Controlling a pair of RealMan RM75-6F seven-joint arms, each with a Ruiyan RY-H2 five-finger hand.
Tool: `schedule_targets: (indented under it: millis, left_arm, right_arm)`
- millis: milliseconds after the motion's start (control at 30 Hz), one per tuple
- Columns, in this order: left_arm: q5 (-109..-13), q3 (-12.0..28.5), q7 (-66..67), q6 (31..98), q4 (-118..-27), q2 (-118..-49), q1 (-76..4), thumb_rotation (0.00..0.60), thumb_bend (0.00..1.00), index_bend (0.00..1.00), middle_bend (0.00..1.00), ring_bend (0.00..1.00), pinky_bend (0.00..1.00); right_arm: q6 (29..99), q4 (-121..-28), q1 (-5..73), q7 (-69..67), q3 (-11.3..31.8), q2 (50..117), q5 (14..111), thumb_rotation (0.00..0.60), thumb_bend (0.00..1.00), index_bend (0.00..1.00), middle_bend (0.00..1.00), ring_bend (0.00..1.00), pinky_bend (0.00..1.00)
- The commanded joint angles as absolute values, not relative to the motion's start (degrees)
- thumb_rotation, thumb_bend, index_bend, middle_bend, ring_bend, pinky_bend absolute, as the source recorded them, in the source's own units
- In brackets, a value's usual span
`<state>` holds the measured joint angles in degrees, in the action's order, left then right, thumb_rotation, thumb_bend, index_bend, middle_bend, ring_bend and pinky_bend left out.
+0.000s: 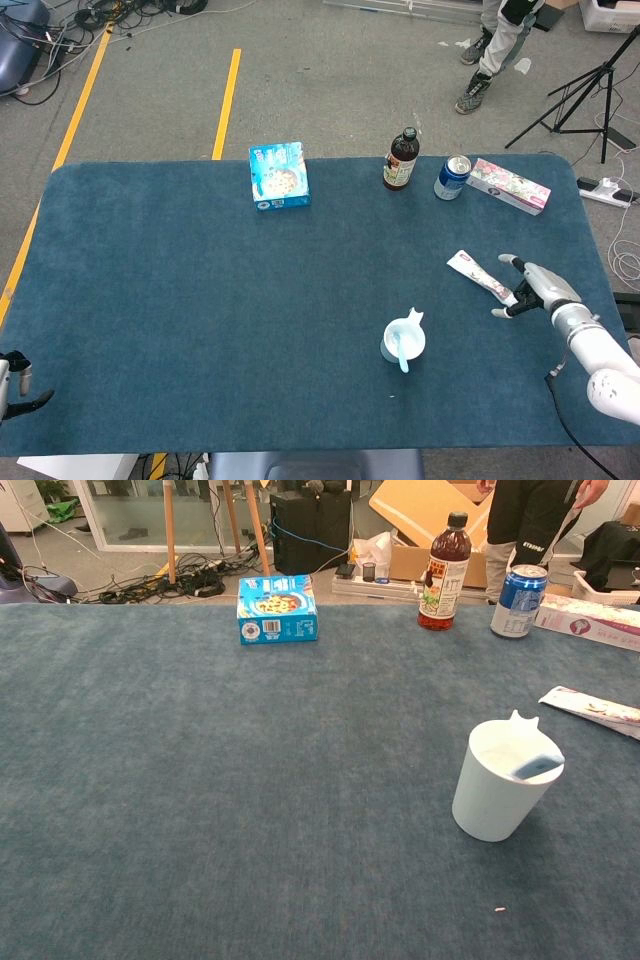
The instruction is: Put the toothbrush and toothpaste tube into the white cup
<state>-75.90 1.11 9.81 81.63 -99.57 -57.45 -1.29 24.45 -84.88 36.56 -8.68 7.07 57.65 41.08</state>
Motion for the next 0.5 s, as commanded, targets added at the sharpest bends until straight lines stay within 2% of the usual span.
schedule_targets:
  millis: [33,500]
  left_arm:
    - [-75.91,1.09,9.79,81.61,-99.56,-57.45,-1.29,0.6,0.0,0.81,0.54,0.43,0.39]
    - [-76.1,1.01,9.75,81.74,-99.59,-57.44,-1.24,0.6,0.0,0.81,0.54,0.43,0.39]
  right_arm:
    - [17.94,-80.07,38.69,-12.77,7.74,59.53,38.33,0.6,0.0,0.05,1.0,1.0,1.0]
    - [12.58,-70.65,42.46,-16.07,4.34,65.76,36.84,0.6,0.0,0.05,1.0,1.0,1.0]
